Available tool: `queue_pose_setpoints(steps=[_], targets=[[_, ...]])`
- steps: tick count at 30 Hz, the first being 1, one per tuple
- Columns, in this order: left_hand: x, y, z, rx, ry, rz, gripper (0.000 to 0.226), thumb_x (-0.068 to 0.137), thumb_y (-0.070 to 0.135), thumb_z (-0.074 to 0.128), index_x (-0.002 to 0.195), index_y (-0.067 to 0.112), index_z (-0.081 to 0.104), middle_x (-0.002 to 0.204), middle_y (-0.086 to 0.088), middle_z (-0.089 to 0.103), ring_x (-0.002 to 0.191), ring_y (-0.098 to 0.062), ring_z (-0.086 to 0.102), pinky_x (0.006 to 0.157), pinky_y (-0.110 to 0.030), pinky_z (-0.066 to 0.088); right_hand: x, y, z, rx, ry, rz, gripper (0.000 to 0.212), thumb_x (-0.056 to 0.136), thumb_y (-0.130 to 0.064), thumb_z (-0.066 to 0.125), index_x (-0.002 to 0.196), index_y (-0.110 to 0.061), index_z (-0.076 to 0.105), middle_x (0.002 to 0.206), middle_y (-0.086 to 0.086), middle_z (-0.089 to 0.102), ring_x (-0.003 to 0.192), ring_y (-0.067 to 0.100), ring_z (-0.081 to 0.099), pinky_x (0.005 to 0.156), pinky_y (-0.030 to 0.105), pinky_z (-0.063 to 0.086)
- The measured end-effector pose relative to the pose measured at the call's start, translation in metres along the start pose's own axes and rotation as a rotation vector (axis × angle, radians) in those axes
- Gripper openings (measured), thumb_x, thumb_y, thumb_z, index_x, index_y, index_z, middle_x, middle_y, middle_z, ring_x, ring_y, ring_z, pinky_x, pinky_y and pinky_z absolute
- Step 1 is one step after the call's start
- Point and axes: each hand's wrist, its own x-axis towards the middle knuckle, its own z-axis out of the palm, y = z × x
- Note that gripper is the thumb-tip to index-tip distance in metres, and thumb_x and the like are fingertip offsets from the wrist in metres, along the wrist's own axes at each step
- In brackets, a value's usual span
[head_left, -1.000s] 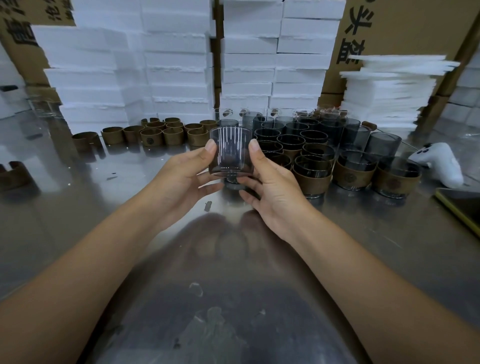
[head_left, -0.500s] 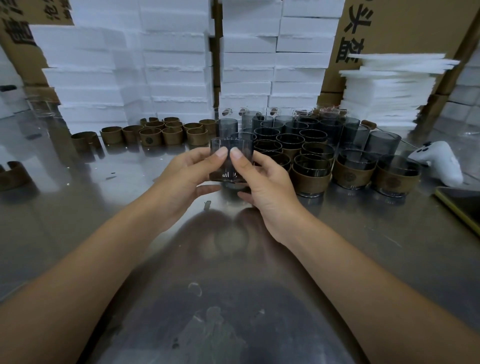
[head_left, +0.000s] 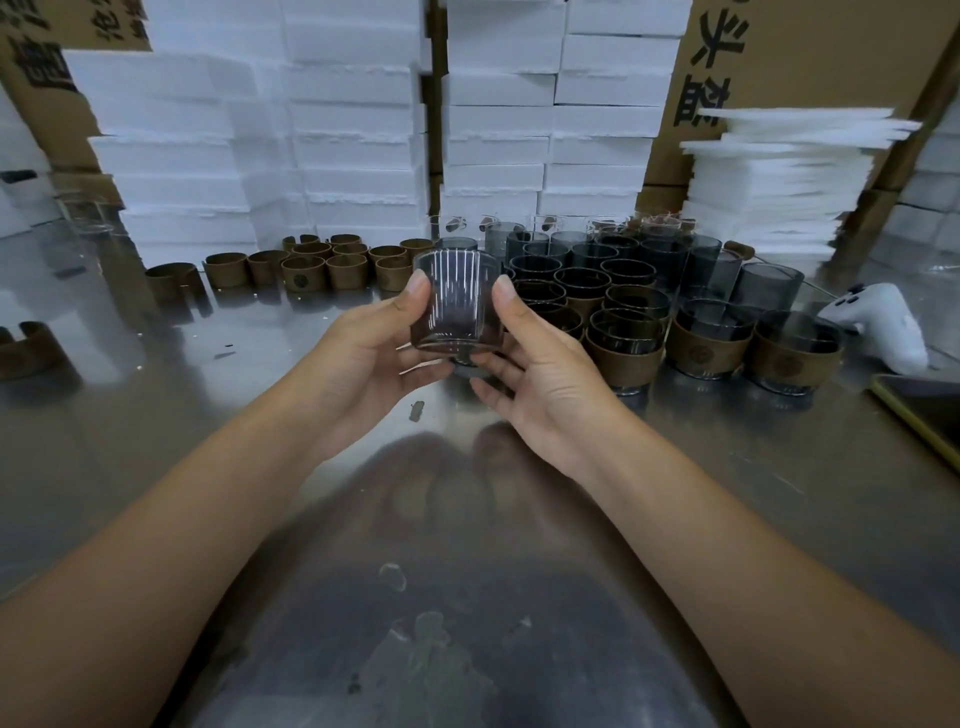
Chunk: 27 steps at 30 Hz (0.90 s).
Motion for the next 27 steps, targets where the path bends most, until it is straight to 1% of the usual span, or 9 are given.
queue_pose_setpoints(steps=[3, 7, 10, 13, 16, 19, 23, 25, 27], targets=[[0.001, 0.0, -0.001, -0.006, -0.021, -0.012, 0.041, 0.064, 0.056, 0.065, 0.094, 0.031, 0.077, 0.103, 0.001, 0.073, 0.093, -0.014, 0.069, 0.085, -0.027, 0.053, 0.0, 0.0, 0.0, 0.014, -0.001, 0.015, 0.051, 0.065, -0.05, 0.067, 0.11, -0.025, 0.068, 0.089, -0.005, 0.071, 0.076, 0.009, 0.063, 0.064, 0.018, 0.053], [0.001, -0.001, 0.0, 0.057, 0.031, -0.008, 0.036, 0.071, 0.057, 0.063, 0.092, 0.031, 0.076, 0.099, 0.004, 0.074, 0.091, -0.01, 0.069, 0.086, -0.03, 0.051, 0.001, 0.002, -0.001, -0.025, 0.003, 0.008, 0.032, 0.082, -0.046, 0.062, 0.107, -0.027, 0.068, 0.089, -0.003, 0.071, 0.075, 0.009, 0.064, 0.066, 0.018, 0.055], [0.002, -0.002, 0.003, 0.138, 0.139, 0.067, 0.04, 0.077, 0.05, 0.058, 0.11, 0.03, 0.067, 0.103, 0.007, 0.072, 0.092, -0.009, 0.068, 0.08, -0.027, 0.052, 0.001, 0.004, -0.001, -0.093, 0.022, 0.027, 0.028, 0.089, -0.047, 0.057, 0.103, -0.026, 0.068, 0.083, -0.004, 0.071, 0.073, 0.008, 0.066, 0.073, 0.021, 0.053], [0.001, -0.001, 0.005, 0.24, 0.218, 0.142, 0.054, 0.076, 0.049, 0.058, 0.125, 0.027, 0.06, 0.114, 0.002, 0.069, 0.107, -0.014, 0.065, 0.092, -0.036, 0.051, 0.002, 0.006, 0.0, -0.114, 0.042, 0.054, 0.03, 0.091, -0.047, 0.053, 0.097, -0.021, 0.068, 0.082, 0.001, 0.07, 0.074, 0.011, 0.067, 0.076, 0.024, 0.053], [-0.001, -0.001, 0.007, 0.315, 0.206, 0.13, 0.07, 0.072, 0.058, 0.055, 0.135, 0.028, 0.053, 0.125, 0.005, 0.064, 0.117, -0.01, 0.058, 0.102, -0.04, 0.046, 0.003, 0.006, 0.0, -0.107, 0.06, 0.08, 0.035, 0.094, -0.047, 0.049, 0.095, -0.016, 0.066, 0.075, 0.001, 0.071, 0.07, 0.012, 0.068, 0.073, 0.024, 0.055], [-0.002, -0.001, 0.009, 0.388, 0.136, 0.134, 0.079, 0.067, 0.055, 0.06, 0.14, 0.029, 0.044, 0.134, 0.009, 0.057, 0.124, -0.003, 0.052, 0.105, -0.028, 0.042, 0.004, 0.005, -0.001, -0.061, 0.087, 0.104, 0.037, 0.096, -0.048, 0.045, 0.093, -0.017, 0.065, 0.065, -0.001, 0.071, 0.06, 0.012, 0.067, 0.06, 0.022, 0.055], [-0.003, -0.003, 0.01, 0.385, 0.102, 0.152, 0.069, 0.067, 0.034, 0.07, 0.132, 0.024, 0.052, 0.109, 0.007, 0.071, 0.105, -0.001, 0.064, 0.088, -0.012, 0.048, 0.005, 0.005, -0.002, -0.07, 0.127, 0.117, 0.041, 0.096, -0.052, 0.042, 0.089, -0.019, 0.065, 0.059, -0.001, 0.069, 0.052, 0.01, 0.063, 0.052, 0.021, 0.051], [-0.002, -0.004, 0.01, 0.356, 0.142, 0.134, 0.064, 0.067, 0.037, 0.069, 0.128, 0.023, 0.055, 0.101, 0.01, 0.074, 0.099, 0.001, 0.065, 0.085, -0.013, 0.048, 0.007, 0.005, -0.002, -0.107, 0.126, 0.101, 0.044, 0.094, -0.057, 0.042, 0.086, -0.019, 0.065, 0.059, -0.004, 0.068, 0.051, 0.009, 0.061, 0.051, 0.02, 0.05], [0.0, -0.006, 0.007, 0.33, 0.192, 0.094, 0.063, 0.066, 0.043, 0.068, 0.124, 0.023, 0.058, 0.097, 0.012, 0.074, 0.097, 0.002, 0.065, 0.09, -0.02, 0.045, 0.007, 0.006, 0.0, -0.159, 0.119, 0.058, 0.046, 0.088, -0.061, 0.045, 0.087, -0.02, 0.065, 0.061, -0.004, 0.067, 0.053, 0.009, 0.06, 0.052, 0.02, 0.048]])
